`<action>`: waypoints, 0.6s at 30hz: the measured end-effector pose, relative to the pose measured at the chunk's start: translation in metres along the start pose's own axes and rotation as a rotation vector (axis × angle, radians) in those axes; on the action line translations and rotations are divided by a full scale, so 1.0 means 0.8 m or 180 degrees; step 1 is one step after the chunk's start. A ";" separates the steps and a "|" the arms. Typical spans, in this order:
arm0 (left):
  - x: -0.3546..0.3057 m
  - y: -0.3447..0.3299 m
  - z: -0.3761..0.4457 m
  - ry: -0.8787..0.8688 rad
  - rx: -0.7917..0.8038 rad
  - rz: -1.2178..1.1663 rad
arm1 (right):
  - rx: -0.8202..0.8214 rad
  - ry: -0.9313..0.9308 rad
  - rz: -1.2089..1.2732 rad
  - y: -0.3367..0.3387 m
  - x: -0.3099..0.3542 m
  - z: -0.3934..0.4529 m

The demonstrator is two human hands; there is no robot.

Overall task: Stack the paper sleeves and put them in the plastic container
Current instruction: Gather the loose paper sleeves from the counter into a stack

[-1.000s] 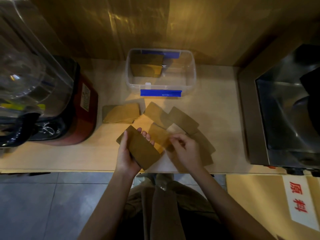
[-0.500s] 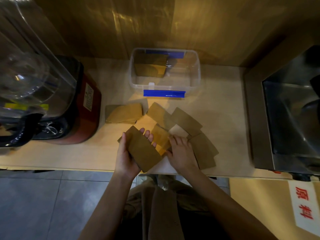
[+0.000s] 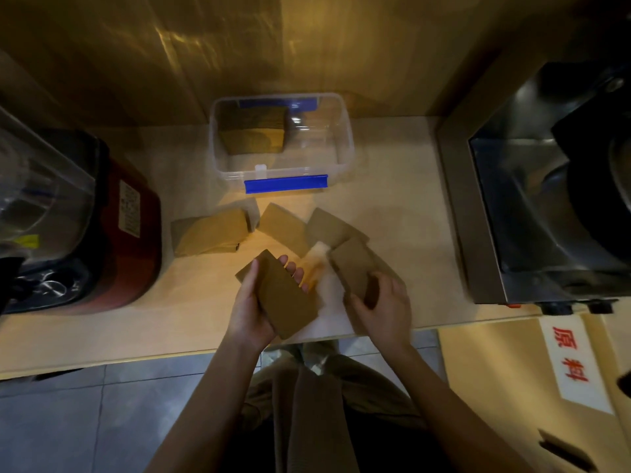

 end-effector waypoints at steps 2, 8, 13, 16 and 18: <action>0.004 -0.003 0.005 0.0061 -0.0031 0.0052 | -0.0054 -0.0189 -0.0012 0.001 -0.014 -0.009; 0.017 -0.004 0.018 0.0243 -0.0273 0.0068 | 0.0049 -0.0361 -0.0355 -0.006 -0.034 -0.020; 0.024 -0.004 0.016 0.0284 -0.0381 0.0149 | 0.0195 -0.0305 -0.0592 -0.014 -0.036 -0.022; 0.025 -0.003 0.014 0.0303 -0.0434 0.0163 | 0.0241 -0.0335 -0.0605 -0.014 -0.038 -0.021; 0.025 -0.001 0.013 0.0308 -0.0471 0.0197 | 0.0263 -0.0338 -0.0581 -0.013 -0.040 -0.018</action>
Point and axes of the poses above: each hand's wrist, its own z-axis towards the middle knuckle, its own y-axis out of the back of the hand, x = y × z, the point moved 1 cm from there along z, towards the middle knuckle, and after that the axes turned 2 degrees about -z, right-handed, at the moved point
